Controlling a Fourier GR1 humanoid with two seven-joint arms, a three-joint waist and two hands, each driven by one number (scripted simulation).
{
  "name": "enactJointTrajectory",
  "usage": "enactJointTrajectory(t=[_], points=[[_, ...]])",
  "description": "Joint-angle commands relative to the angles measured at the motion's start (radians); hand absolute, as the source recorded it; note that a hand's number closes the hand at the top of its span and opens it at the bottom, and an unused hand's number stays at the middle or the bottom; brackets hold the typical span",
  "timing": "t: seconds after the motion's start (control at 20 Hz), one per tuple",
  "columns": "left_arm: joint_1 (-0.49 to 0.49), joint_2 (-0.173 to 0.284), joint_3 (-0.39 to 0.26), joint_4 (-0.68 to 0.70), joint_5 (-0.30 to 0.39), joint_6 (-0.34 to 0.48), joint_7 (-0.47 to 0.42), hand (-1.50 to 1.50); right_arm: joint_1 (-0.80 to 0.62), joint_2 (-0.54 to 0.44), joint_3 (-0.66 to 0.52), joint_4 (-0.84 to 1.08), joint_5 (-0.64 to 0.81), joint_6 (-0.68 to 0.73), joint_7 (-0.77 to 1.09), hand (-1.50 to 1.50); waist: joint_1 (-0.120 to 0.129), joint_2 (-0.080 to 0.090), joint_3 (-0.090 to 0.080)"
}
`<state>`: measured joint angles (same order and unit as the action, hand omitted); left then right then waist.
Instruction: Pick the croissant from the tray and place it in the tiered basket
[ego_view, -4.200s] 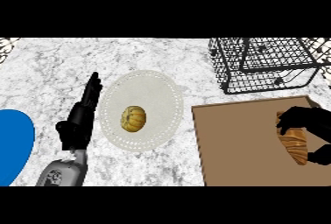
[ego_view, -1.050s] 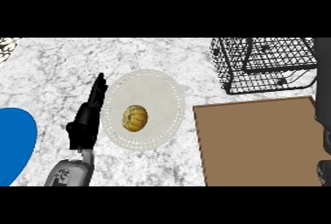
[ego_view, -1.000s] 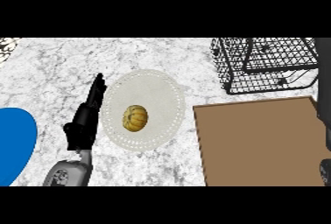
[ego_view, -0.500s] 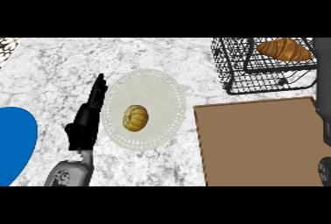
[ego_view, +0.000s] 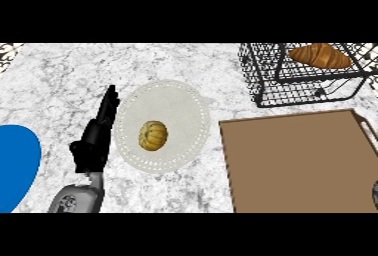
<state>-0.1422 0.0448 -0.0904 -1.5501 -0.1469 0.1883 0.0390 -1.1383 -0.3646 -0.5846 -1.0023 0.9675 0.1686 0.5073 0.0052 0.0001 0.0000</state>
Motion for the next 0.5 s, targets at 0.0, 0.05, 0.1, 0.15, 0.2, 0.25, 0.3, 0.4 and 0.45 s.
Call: enactJointTrajectory(t=[0.0,0.05,0.1,0.15,0.2,0.25,0.3,0.4,0.45], points=[[0.002,0.022,0.034,0.014,0.029,-0.024,-0.013,0.0,0.016,-0.064,-0.075,-0.07,-0.048,-0.003,0.08,-1.5,-0.016,-0.005,0.0],[-0.055,0.019,0.03,0.013,0.01,-0.011,0.034,0.0,-0.007,-0.074,-0.086,-0.026,-0.043,-0.051,0.093,-1.5,-0.006,0.0,0.0],[0.019,0.007,0.011,-0.01,0.007,-0.005,0.015,0.0,0.024,-0.119,-0.128,-0.092,-0.087,0.019,0.1,-1.5,-0.02,-0.008,0.0],[0.031,-0.005,-0.004,-0.02,-0.008,0.009,-0.015,0.0,0.076,-0.128,-0.17,-0.084,-0.123,0.012,0.072,-1.5,-0.019,-0.006,0.001],[0.017,0.017,0.034,0.021,0.01,-0.003,-0.033,0.0,0.098,-0.144,-0.192,-0.136,-0.156,0.06,0.084,-1.5,-0.034,-0.009,0.0],[0.013,-0.005,0.016,0.008,-0.013,0.026,-0.008,0.0,0.127,-0.162,-0.228,-0.154,-0.19,0.067,0.064,-1.5,-0.034,-0.009,0.001],[0.036,-0.008,-0.012,-0.034,-0.017,0.013,0.019,0.0,0.188,-0.123,-0.247,-0.21,-0.215,0.054,0.062,-1.5,-0.033,-0.011,0.001],[0.043,-0.01,0.001,-0.006,-0.008,0.013,-0.017,0.0,0.241,-0.197,-0.337,-0.225,-0.299,0.14,0.034,-1.5,-0.048,-0.011,0.001],[-0.008,0.021,0.025,-0.054,-0.003,0.005,0.064,0.0,0.277,-0.245,-0.355,-0.215,-0.319,0.181,0.007,-1.5,-0.038,-0.009,0.002]])
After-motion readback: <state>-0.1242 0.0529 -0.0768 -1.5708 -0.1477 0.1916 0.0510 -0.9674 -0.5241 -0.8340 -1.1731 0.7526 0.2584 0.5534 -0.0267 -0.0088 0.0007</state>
